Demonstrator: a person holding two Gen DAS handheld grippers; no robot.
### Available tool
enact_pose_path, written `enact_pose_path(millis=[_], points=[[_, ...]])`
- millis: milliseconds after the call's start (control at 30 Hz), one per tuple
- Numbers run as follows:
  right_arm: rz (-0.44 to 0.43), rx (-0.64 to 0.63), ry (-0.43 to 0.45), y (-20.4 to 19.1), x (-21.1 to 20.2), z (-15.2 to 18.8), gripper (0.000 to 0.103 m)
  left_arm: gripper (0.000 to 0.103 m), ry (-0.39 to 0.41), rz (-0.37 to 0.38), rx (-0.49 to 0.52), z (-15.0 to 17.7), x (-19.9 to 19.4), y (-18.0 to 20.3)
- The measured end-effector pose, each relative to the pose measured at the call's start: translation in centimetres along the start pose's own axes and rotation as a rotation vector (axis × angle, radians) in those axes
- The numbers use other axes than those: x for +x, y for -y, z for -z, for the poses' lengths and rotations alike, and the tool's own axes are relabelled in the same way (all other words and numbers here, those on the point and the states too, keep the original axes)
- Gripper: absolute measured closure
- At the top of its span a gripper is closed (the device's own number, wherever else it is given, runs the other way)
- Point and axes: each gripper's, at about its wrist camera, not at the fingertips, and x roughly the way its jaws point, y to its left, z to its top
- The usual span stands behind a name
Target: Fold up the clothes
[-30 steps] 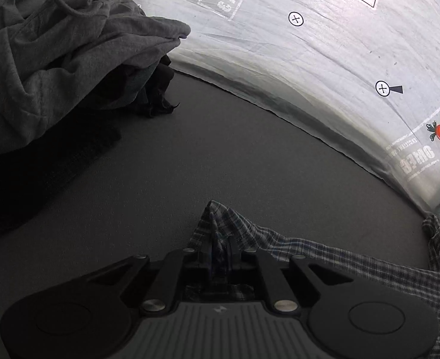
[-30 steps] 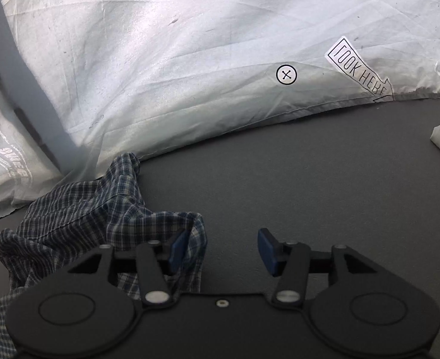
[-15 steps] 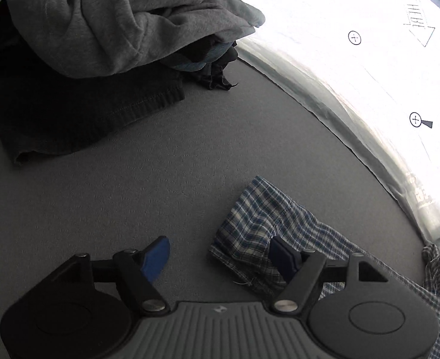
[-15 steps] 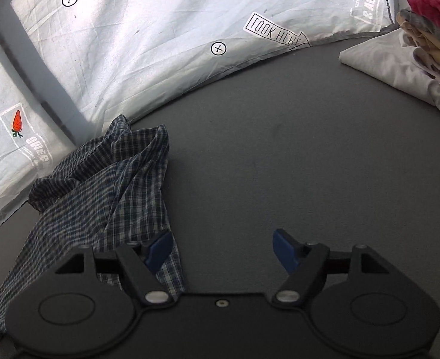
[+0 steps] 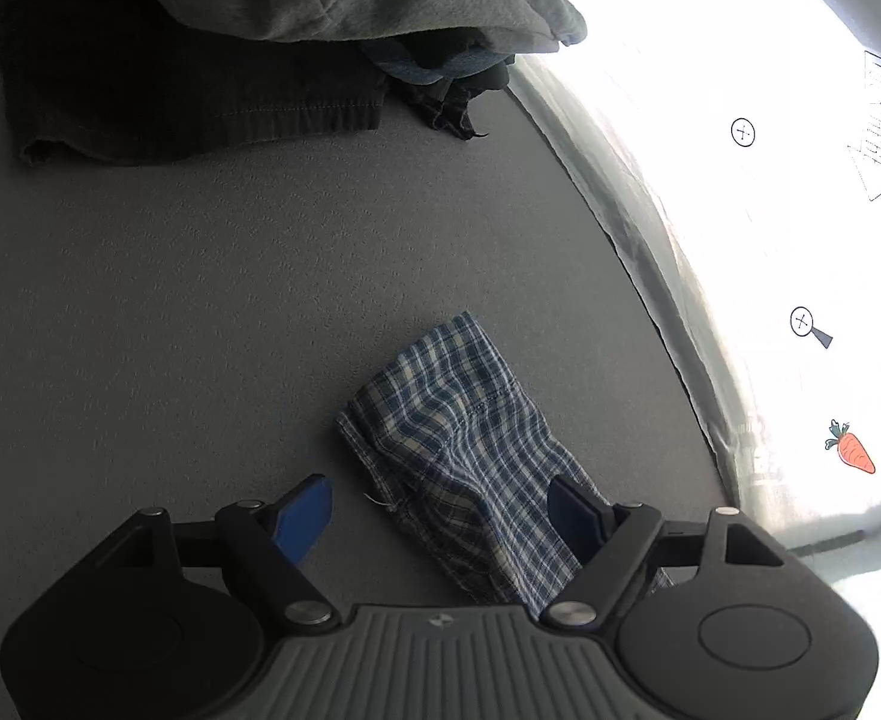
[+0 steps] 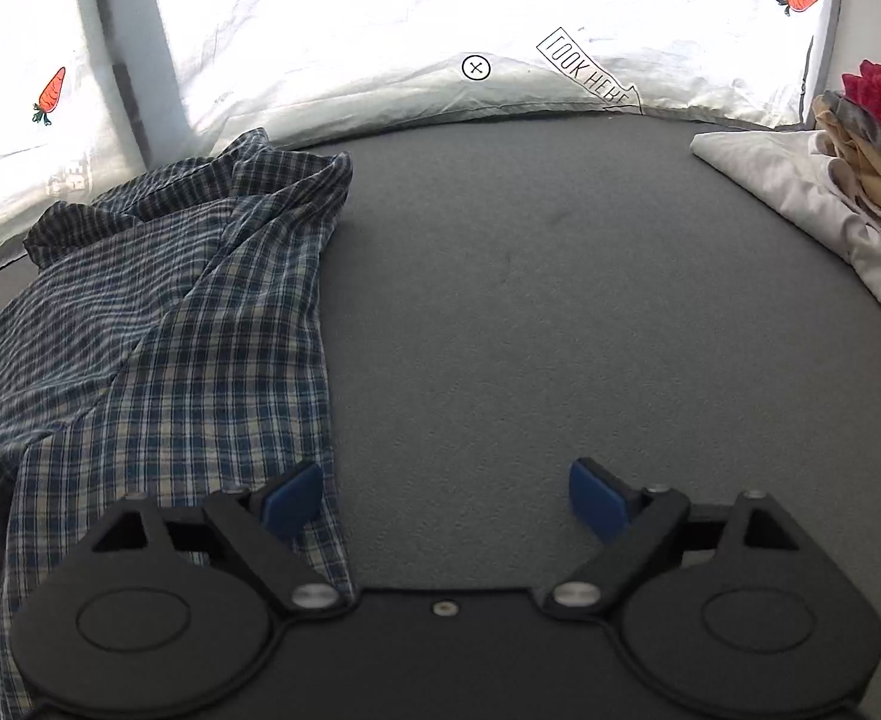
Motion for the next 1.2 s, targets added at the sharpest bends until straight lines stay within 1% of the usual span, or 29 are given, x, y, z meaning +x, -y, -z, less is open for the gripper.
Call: enact_pose_path(millis=[33, 67, 200, 333, 400, 433, 467, 500, 533, 567, 600, 700, 800, 933, 967, 1033, 1100, 1167, 1200], points=[[0.001, -0.004, 0.01, -0.1, 0.0, 0.2, 0.008, 0.023, -0.029, 0.03, -0.032, 0.1, 0.5, -0.1], [0.002, -0.008, 0.019, -0.2, 0.0, 0.4, 0.007, 0.023, -0.033, 0.038, -0.045, 0.1, 0.8, 0.0], [-0.001, -0.011, 0.036, -0.3, 0.0, 0.7, 0.004, 0.024, -0.036, 0.042, -0.089, -0.6, 1.8, 0.4], [-0.002, -0.021, 0.065, -0.3, 0.1, 1.1, 0.001, 0.026, 0.009, 0.042, -0.124, -1.2, 2.4, 0.8], [-0.001, -0.023, 0.084, -0.3, 0.0, 1.4, 0.0, 0.038, 0.056, 0.026, -0.097, -1.0, 2.6, 0.9], [-0.001, -0.023, 0.095, -0.3, 0.0, 1.6, 0.0, 0.042, 0.079, 0.01, -0.079, -0.9, 2.6, 1.1], [-0.002, -0.026, 0.106, -0.3, -0.1, 1.8, 0.0, 0.057, 0.092, -0.011, -0.048, -0.7, 2.7, 1.3], [-0.003, -0.028, 0.117, -0.2, -0.1, 2.0, 0.0, 0.074, 0.104, -0.033, -0.015, -0.5, 2.7, 1.5], [-0.004, -0.03, 0.124, -0.2, 0.0, 2.0, 0.0, 0.08, 0.116, -0.055, 0.018, -0.3, 2.8, 1.6], [-0.004, -0.031, 0.131, -0.2, 0.0, 2.1, 0.0, 0.089, 0.11, -0.045, 0.037, -0.3, 2.9, 1.6], [-0.005, -0.031, 0.138, -0.2, -0.1, 2.2, 0.0, 0.093, 0.101, -0.03, 0.037, -0.3, 3.0, 1.5], [-0.007, -0.033, 0.161, -0.2, -0.1, 2.6, 0.0, 0.093, 0.102, -0.006, 0.021, -0.5, 2.4, 1.7], [-0.009, -0.033, 0.171, -0.2, -0.2, 2.6, 0.0, 0.093, 0.133, 0.056, 0.058, -0.5, 0.9, 3.2], [-0.01, -0.034, 0.174, -0.2, -0.2, 2.7, 0.0, 0.093, 0.151, 0.17, 0.227, 0.8, -1.4, 7.0], [-0.011, -0.034, 0.175, -0.2, -0.2, 2.7, 0.0, 0.093, 0.144, 0.213, 0.291, 1.8, -2.0, 8.4], [-0.011, -0.034, 0.174, -0.2, -0.2, 2.7, 0.0, 0.093, 0.112, 0.289, 0.389, 3.5, -2.8, 10.5], [-0.012, -0.034, 0.174, -0.2, -0.2, 2.7, 0.0, 0.093, 0.058, 0.353, 0.482, 5.8, -3.4, 12.5], [-0.012, -0.034, 0.174, -0.2, -0.2, 2.6, 0.0, 0.093, -0.014, 0.398, 0.563, 8.4, -3.2, 13.9], [-0.013, -0.034, 0.175, -0.2, -0.2, 2.7, 0.0, 0.093, -0.055, 0.408, 0.579, 9.5, -2.9, 14.2]])
